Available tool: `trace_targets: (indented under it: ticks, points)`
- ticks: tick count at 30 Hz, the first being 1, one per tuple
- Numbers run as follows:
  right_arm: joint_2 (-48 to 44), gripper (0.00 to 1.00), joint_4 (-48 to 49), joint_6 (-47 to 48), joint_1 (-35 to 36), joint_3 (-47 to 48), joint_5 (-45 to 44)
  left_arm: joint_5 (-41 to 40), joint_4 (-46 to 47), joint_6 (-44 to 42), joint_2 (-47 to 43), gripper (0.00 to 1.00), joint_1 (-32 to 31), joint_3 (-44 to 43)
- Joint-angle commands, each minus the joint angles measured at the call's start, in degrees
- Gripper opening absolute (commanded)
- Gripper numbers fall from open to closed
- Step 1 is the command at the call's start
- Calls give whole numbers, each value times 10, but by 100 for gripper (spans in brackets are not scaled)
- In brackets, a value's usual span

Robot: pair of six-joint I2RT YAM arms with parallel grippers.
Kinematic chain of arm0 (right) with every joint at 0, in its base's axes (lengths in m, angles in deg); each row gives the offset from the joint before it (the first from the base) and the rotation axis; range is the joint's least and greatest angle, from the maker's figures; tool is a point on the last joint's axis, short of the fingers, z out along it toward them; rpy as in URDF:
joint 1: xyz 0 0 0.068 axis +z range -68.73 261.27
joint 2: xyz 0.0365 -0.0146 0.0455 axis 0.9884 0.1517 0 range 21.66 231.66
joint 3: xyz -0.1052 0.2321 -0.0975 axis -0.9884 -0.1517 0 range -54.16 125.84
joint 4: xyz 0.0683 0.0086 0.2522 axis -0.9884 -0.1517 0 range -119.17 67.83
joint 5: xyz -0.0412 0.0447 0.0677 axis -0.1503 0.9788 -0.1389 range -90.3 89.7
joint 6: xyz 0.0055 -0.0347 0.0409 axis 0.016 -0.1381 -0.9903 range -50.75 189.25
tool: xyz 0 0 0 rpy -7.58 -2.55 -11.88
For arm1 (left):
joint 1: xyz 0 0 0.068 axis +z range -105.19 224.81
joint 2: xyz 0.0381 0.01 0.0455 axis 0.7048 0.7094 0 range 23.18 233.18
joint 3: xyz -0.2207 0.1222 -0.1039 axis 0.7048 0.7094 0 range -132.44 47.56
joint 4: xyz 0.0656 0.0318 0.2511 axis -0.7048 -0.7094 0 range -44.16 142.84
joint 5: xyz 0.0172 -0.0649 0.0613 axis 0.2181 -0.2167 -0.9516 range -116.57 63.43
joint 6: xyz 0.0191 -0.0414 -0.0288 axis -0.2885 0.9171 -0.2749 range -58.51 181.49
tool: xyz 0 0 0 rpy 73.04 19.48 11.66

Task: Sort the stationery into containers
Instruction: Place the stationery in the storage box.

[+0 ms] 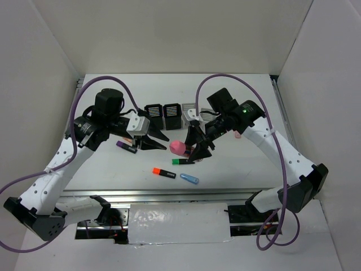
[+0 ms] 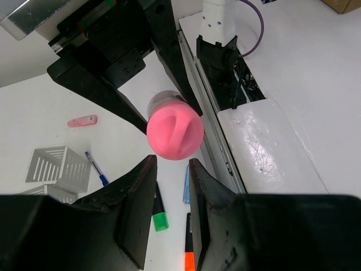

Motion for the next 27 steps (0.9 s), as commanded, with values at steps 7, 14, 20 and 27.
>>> trace_targets:
  ticks: [7,14,20,27]
  points:
    - [-13,0,27,-13,9,1,17,23,29,3,-1,41,-9,-21]
    - [-3,0,24,-10,10,7,22,35,57,35,5,41,-14,-25]
    - [2,0,33,-19,14,19,27,19,42,17,9,40,-34,-33]
    - [4,0,38,-24,16,22,31,-46,-16,-37,19,37,-105,-37]
